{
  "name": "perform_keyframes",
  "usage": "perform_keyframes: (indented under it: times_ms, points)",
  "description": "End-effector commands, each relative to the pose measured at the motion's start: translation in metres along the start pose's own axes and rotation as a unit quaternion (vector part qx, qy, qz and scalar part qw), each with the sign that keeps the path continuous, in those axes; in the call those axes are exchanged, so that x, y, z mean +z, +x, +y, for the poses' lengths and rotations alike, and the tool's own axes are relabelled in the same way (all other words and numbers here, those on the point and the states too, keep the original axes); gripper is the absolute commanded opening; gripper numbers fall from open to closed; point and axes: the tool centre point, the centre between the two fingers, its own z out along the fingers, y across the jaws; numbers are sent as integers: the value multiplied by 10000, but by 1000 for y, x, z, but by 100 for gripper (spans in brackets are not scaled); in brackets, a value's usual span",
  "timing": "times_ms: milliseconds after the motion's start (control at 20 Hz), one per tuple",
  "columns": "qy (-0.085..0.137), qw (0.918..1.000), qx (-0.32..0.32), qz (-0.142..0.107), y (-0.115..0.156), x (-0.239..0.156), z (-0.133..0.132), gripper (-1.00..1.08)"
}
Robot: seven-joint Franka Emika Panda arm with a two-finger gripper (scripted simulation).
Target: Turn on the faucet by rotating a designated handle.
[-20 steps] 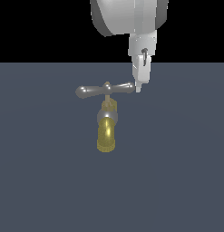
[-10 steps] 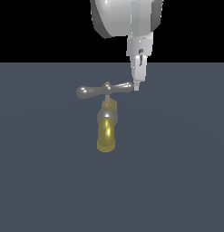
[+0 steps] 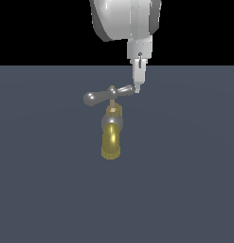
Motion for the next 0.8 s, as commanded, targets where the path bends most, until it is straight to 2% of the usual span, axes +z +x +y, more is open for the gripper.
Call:
perform_keyframes:
  times_ms: [0, 50, 100, 750]
  points:
    - [-31, 9997, -219, 77, 38, -2, 8, -100]
    - [-31, 9997, -219, 77, 38, -2, 8, -100]
    - [1, 10000, -15, 1, 5, 0, 4, -100]
    - [-28, 9998, -196, 68, 111, -3, 14, -100]
